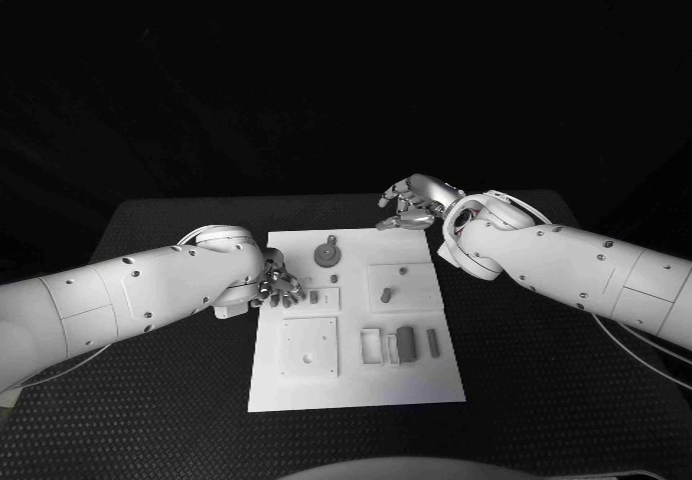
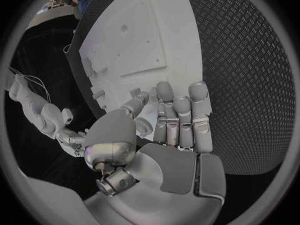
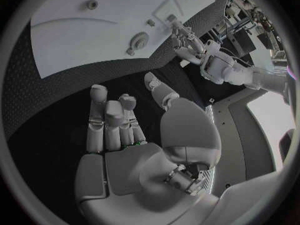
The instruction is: Assemble the parts on the task board
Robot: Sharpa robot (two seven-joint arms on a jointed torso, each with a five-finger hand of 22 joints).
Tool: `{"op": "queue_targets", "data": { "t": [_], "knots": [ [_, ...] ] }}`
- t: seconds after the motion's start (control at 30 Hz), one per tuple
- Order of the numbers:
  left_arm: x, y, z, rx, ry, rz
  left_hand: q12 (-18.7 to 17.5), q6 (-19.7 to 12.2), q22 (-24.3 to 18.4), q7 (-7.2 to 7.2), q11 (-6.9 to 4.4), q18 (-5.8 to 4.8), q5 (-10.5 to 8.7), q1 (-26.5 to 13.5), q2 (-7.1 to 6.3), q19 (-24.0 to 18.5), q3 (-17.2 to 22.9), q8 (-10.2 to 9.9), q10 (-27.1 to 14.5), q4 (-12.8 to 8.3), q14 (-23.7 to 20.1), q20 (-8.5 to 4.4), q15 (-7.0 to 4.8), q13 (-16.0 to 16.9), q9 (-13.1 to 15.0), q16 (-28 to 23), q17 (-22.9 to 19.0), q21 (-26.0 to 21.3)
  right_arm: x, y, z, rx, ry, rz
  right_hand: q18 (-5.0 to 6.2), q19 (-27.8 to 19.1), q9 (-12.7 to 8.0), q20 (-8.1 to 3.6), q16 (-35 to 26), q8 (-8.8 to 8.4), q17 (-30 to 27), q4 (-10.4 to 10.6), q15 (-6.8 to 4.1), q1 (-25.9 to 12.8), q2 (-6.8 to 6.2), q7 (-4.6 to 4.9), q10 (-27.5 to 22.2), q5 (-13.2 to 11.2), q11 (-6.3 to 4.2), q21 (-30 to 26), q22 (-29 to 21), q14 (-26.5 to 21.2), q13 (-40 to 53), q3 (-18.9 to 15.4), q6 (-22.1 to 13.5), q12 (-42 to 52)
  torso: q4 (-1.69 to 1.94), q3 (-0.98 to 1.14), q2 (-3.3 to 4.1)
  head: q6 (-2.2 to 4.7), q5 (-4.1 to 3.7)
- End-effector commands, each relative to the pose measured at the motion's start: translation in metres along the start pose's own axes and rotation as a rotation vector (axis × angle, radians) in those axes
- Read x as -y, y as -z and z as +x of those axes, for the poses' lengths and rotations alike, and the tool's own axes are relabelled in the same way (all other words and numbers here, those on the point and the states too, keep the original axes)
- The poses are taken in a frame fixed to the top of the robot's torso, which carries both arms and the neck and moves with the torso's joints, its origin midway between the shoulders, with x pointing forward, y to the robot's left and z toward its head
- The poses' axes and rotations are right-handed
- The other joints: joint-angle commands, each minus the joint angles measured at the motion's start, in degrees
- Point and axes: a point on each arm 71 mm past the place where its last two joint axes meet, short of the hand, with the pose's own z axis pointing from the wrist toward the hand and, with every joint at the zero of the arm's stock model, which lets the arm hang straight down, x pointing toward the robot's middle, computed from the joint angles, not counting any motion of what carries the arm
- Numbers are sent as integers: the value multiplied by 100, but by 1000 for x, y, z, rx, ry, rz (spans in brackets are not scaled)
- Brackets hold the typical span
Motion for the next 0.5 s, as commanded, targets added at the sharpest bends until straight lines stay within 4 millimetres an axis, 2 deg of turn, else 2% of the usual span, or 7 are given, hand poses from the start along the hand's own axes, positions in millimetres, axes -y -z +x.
{"op": "queue_targets", "data": {
  "t": [0.03, 0.5],
  "knots": [
    [0, -1, 3, -14, -13, -5, 5, -19, 87, -4, -5, 245, -12, -38, -45, -36, -48, -41, -40, 16, -28, -2, -6, -8, -3, -28, -8, -30, -1, 0, 1, -10, 1, -3, 173, 4, -7, -48, -24, 29, -9, 36, 4, -41, 7, 37, -42, -10, -2, -37, 94, -34, -6, 1, -1, 39, -1, 4, 0, 0, 2],
    [-1, 0, 3, -11, -9, -3, 7, -11, 79, -9, -9, 254, -15, -81, -137, -34, -85, -47, -41, 129, -28, -4, -10, -15, -6, -28, -17, -49, 0, 0, 1, -11, 1, -3, 173, -1, -8, -47, -27, 28, -11, 39, 5, -44, 4, 39, -48, -9, 0, -41, 93, -39, -9, 2, -5, 39, -1, 2, 0, 1, 9]
  ]
}}
